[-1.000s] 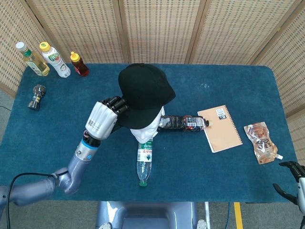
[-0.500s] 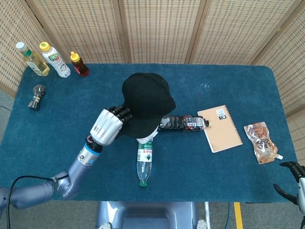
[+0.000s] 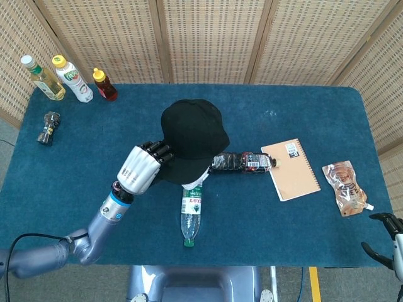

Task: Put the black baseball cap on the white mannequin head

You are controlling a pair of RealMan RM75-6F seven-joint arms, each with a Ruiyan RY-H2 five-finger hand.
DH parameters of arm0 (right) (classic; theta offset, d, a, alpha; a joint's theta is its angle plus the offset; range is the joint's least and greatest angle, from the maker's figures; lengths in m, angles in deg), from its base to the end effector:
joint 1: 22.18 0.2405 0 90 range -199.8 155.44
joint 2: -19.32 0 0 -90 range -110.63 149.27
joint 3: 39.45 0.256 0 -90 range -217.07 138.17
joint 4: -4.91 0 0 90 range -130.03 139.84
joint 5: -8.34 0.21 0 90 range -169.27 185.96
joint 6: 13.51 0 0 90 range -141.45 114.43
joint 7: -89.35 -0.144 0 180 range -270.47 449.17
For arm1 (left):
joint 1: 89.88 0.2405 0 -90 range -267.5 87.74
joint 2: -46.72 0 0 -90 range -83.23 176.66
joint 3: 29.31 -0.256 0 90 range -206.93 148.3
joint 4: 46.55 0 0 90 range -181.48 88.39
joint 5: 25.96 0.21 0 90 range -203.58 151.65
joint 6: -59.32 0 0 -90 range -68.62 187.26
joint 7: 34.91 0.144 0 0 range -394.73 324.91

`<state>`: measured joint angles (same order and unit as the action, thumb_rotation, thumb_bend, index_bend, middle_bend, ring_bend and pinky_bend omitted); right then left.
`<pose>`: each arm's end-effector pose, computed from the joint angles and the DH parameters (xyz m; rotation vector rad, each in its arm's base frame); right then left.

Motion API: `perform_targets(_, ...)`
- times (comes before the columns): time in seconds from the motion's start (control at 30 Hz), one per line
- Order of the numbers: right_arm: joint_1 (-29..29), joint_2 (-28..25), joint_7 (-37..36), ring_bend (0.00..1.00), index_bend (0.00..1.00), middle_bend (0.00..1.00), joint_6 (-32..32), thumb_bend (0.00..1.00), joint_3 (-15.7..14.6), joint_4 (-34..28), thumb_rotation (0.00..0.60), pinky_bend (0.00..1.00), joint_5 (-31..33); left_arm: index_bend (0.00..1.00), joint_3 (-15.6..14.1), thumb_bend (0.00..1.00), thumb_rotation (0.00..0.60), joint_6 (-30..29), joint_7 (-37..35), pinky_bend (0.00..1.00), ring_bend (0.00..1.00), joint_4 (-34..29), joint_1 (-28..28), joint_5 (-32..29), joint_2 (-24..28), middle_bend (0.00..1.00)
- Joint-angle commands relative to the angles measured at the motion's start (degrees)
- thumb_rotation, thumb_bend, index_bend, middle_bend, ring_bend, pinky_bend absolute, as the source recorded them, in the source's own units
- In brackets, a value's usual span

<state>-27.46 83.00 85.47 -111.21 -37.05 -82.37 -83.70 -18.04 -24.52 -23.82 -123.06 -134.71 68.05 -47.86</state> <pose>-0.3274 -0.1209 0.1903 1.2801 -0.7865 0.9369 -0.0713 0.3294 0.0279 -1.6940 -0.3376 -1.5884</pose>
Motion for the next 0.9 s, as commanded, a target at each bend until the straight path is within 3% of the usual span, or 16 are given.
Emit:
perform_targets(0.03, 0.0, 0.0, 0.0, 0.44, 0.34, 0.39, 0.1, 0.15, 0.0, 0.0, 0.6, 0.42, 0.1, 0.84, 0.5, 0.42, 0.6, -0.4, 0.0, 0.68, 0.46, -0.8, 0.2, 0.1, 0.5, 0.53)
perform_targets(0.23, 0.0, 0.0, 0.0, 0.44, 0.34, 0.39, 0.1, 0.15, 0.0, -0.1, 0.6, 0.42, 0.1, 0.82, 0.1, 0.41, 0.6, 0.8, 0.8, 0.66, 0.44, -2.1, 0.5, 0.1, 1.3, 0.53)
perform_targets(0.4, 0.0, 0.1, -0.1, 0.44, 0.34, 0.39, 0.1, 0.15, 0.0, 0.1, 0.6, 0.42, 0.2, 0.7, -0.4, 0.38, 0.6, 2.4, 2.4, 0.62, 0.37, -4.4, 1.1, -0.7, 2.5, 0.47)
perform_targets(0.6, 0.1, 0.1, -0.2, 0.44, 0.34, 0.39, 0.0, 0.15, 0.0, 0.1, 0.6, 0.42, 0.0, 0.5, -0.5, 0.26, 0.6, 3.9, 4.9, 0.55, 0.26, -7.3, 1.8, -1.7, 4.4, 0.36)
perform_targets(0.9, -0.1, 0.1, -0.1, 0.44, 0.34, 0.39, -0.3, 0.15, 0.0, 0.0, 0.6, 0.42, -0.2, 0.33, -1.0, 0.21, 0.6, 4.7, 8.0, 0.41, 0.15, -10.2, 2.9, -1.8, 6.2, 0.26)
